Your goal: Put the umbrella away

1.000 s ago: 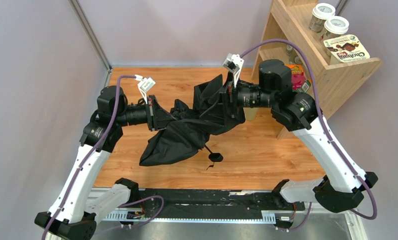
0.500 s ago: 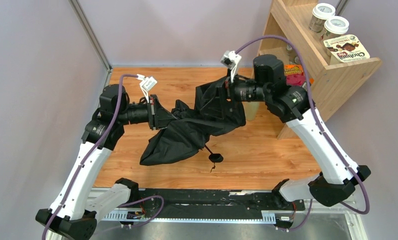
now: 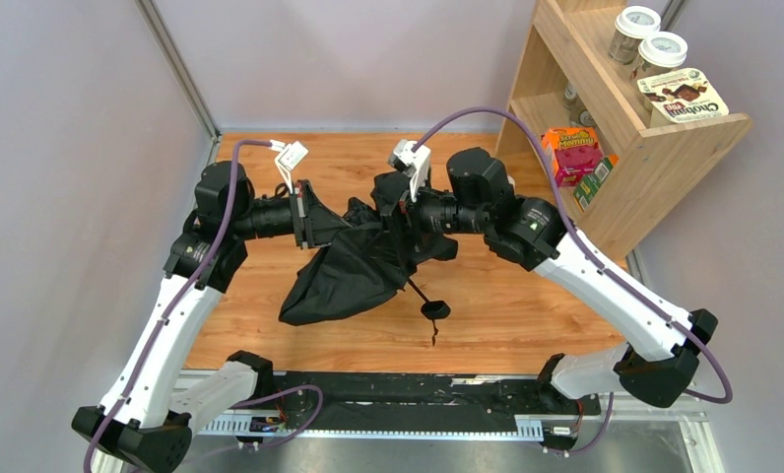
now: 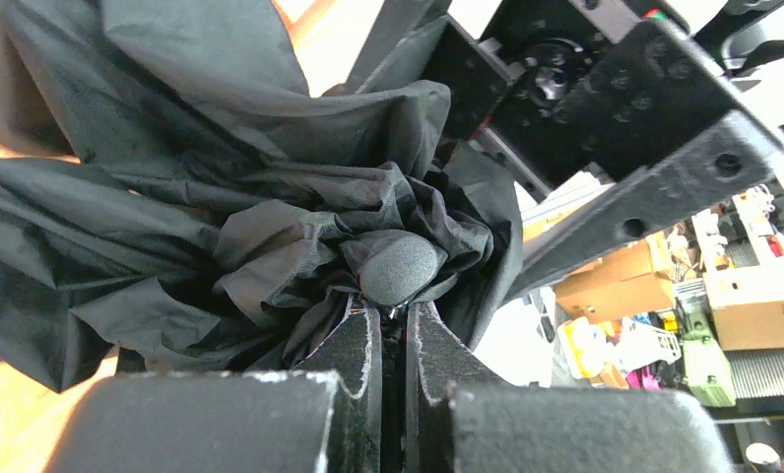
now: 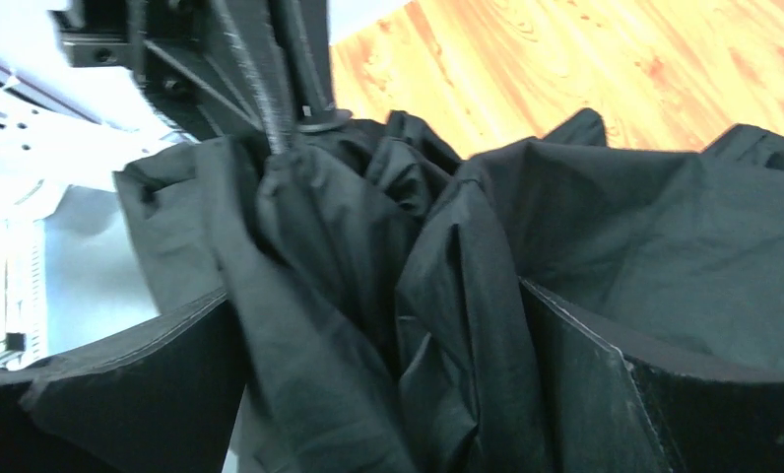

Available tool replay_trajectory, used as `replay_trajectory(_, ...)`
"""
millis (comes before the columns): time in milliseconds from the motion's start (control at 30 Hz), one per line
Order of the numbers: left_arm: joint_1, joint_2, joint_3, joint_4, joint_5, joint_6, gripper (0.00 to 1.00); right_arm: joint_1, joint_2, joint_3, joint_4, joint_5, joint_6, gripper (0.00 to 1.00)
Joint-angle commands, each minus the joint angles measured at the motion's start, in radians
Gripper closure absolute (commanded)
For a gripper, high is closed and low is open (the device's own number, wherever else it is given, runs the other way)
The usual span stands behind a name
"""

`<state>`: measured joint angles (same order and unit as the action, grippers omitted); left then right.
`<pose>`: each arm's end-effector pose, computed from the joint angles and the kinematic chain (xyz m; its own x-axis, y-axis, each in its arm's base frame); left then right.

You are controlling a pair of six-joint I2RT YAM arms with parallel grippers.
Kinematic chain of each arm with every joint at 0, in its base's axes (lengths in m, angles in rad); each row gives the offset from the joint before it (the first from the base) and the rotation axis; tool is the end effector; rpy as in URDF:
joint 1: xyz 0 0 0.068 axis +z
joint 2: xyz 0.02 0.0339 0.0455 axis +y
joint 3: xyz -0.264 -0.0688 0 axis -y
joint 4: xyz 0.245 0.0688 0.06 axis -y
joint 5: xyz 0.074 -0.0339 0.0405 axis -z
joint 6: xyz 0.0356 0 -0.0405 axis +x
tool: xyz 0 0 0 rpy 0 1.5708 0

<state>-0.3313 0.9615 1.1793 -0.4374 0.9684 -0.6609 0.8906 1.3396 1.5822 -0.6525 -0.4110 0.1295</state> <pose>0.1674 -0.0886 0.4210 -0.7425 -0.1124 -0.6603 0.6194 0.2600 -0.7408 0.1655 0.2272 0.4451 -0.3703 -0.2696 -0.8889 -0.9029 0.3293 0.2763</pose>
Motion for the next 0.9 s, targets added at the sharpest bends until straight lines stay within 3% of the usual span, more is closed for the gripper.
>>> replay_trajectory(0, -0.002, -0.027, 0.031, 0.160, 0.069, -0.057, 1.00, 0.036, -0.022, -0.050, 0.135, 0.112, -0.047, 0.00)
replay_trajectory(133, 0.000, -0.024, 0.020, 0.204, 0.085, -0.089, 1.00, 0.054, 0.029, -0.037, 0.140, 0.074, -0.077, 0.00)
replay_trajectory(267, -0.002, -0.030, 0.013, 0.230, 0.092, -0.103, 1.00, 0.059, 0.050, -0.064, 0.208, -0.066, -0.044, 0.00)
replay_trajectory(633, -0.002, -0.049, 0.005, 0.256, 0.102, -0.097, 1.00, 0.071, 0.133, -0.057, 0.162, -0.098, -0.047, 0.00)
replay_trajectory(867, -0.002, -0.061, -0.003, 0.282, 0.115, -0.097, 1.00, 0.094, 0.148, -0.103, 0.269, -0.202, -0.011, 0.09)
